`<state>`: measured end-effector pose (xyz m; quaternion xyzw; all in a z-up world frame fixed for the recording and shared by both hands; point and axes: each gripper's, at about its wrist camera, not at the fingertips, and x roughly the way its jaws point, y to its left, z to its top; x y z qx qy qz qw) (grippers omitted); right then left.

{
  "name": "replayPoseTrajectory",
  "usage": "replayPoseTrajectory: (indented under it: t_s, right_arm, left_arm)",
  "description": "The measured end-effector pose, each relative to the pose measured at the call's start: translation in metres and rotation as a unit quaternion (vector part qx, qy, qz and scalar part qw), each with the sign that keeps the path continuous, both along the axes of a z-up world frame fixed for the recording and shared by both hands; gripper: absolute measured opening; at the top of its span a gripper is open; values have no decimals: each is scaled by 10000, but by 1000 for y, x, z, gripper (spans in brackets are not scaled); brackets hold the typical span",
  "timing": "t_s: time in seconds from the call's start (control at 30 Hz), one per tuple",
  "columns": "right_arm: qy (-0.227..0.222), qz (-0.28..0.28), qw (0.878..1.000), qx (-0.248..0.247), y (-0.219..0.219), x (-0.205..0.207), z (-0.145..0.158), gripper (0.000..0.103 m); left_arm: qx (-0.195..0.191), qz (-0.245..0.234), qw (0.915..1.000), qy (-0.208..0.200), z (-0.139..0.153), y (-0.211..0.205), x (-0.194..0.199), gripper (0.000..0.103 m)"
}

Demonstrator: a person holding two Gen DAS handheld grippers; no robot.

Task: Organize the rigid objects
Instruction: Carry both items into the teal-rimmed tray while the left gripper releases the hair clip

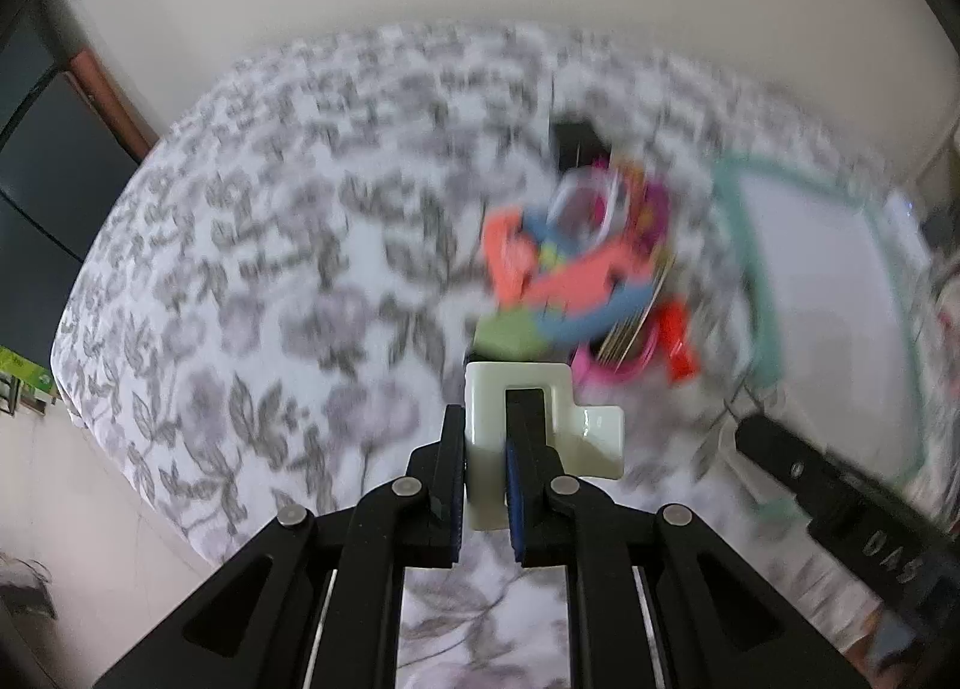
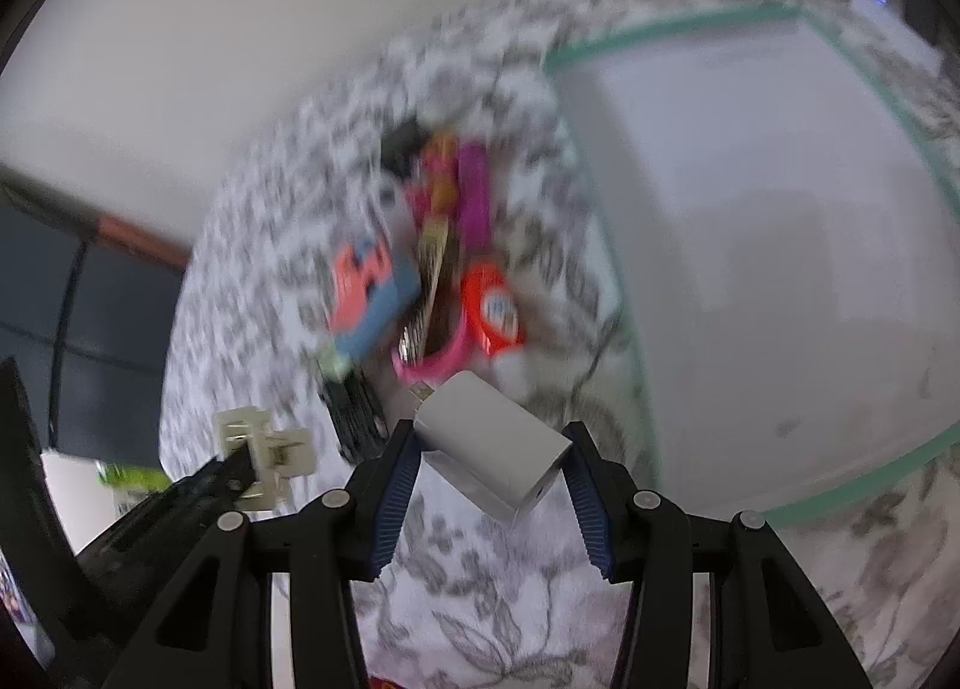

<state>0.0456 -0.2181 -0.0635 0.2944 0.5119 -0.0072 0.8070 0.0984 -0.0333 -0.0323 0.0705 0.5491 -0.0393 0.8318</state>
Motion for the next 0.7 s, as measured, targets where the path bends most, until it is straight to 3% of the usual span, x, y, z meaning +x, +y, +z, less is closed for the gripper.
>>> replayPoseTrajectory:
  t_s: [0.23,0.7]
  right_arm:
    - [-539,-998,9893,-914,-52,-15,38,51]
    - [-457,-2172,9651,-1391,-139,-25,23,52]
  left_arm:
    - [-211,-214,9979,-582,55,-49,6,12]
    - [-291,-819,9953,-421,32,-169,13,12]
